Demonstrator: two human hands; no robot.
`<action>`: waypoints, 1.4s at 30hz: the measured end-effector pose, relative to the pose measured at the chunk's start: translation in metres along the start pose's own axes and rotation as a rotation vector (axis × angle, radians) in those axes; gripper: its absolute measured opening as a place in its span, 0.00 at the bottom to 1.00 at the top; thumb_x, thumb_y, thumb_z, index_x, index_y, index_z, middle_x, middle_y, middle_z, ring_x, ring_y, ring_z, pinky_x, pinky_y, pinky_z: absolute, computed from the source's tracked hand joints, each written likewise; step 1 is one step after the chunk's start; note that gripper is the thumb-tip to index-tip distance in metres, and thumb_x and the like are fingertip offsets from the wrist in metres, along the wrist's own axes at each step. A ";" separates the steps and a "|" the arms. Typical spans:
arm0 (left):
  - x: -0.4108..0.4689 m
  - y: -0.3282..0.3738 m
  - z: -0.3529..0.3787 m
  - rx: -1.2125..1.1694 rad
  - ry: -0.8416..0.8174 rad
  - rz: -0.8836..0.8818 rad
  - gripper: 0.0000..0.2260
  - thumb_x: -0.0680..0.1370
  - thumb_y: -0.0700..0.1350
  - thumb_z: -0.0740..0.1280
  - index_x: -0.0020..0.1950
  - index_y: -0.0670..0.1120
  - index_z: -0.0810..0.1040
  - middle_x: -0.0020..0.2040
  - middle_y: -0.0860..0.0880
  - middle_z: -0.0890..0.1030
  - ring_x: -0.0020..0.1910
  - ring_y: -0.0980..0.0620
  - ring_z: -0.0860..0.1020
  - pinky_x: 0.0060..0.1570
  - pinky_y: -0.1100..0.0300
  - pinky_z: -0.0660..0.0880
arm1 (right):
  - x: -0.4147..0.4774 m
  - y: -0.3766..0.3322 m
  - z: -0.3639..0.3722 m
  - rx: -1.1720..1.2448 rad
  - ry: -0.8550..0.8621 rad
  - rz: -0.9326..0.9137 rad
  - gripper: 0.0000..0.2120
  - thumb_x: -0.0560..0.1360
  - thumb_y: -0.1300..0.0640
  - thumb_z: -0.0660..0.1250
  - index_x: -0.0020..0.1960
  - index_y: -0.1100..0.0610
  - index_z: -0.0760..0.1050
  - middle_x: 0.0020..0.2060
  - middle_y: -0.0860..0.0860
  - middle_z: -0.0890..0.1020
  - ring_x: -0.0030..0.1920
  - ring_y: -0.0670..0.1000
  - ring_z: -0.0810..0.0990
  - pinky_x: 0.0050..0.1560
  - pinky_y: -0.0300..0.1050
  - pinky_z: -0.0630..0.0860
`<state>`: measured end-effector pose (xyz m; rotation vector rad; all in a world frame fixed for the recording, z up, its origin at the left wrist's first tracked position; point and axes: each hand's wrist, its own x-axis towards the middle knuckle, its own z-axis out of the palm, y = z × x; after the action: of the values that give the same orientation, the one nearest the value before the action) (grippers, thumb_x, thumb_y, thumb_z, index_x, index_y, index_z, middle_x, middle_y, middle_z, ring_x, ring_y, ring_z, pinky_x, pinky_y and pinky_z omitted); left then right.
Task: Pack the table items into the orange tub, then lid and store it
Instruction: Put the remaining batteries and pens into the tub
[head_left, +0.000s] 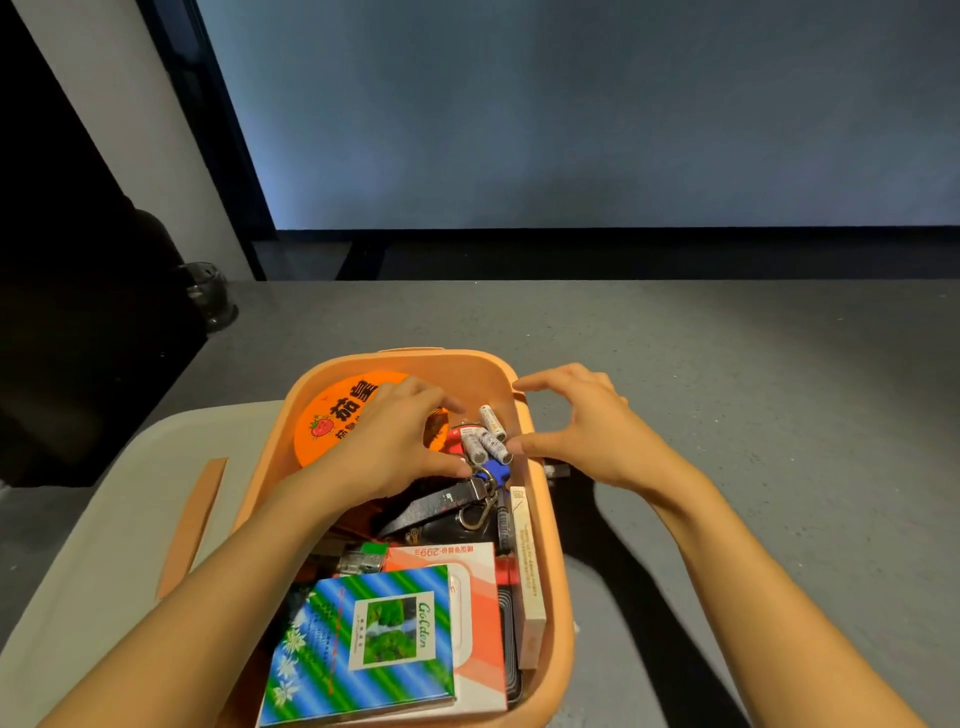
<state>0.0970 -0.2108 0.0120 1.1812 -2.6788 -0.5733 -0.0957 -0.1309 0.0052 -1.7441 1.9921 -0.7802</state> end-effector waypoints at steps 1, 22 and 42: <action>-0.001 0.000 -0.001 -0.001 -0.003 0.001 0.29 0.66 0.55 0.74 0.64 0.52 0.70 0.63 0.49 0.70 0.63 0.49 0.63 0.58 0.57 0.61 | -0.002 0.004 -0.003 0.026 0.007 0.009 0.28 0.64 0.44 0.74 0.63 0.42 0.70 0.63 0.47 0.70 0.66 0.50 0.61 0.64 0.51 0.62; -0.077 0.137 0.058 -0.197 0.335 0.094 0.19 0.69 0.55 0.70 0.58 0.51 0.76 0.55 0.54 0.76 0.56 0.59 0.72 0.57 0.68 0.66 | -0.057 0.107 -0.011 0.055 -0.323 -0.076 0.20 0.69 0.49 0.72 0.60 0.49 0.75 0.57 0.50 0.76 0.59 0.49 0.73 0.64 0.57 0.66; -0.109 0.143 0.185 -0.053 0.349 -0.464 0.21 0.75 0.37 0.64 0.68 0.46 0.66 0.68 0.48 0.70 0.62 0.50 0.72 0.59 0.58 0.71 | -0.049 0.100 0.033 0.104 -0.398 -0.259 0.23 0.70 0.50 0.71 0.64 0.49 0.72 0.63 0.48 0.73 0.64 0.51 0.69 0.66 0.55 0.63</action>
<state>0.0197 0.0092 -0.0980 1.7183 -2.0966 -0.4395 -0.1453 -0.0806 -0.0874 -1.9396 1.4628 -0.5463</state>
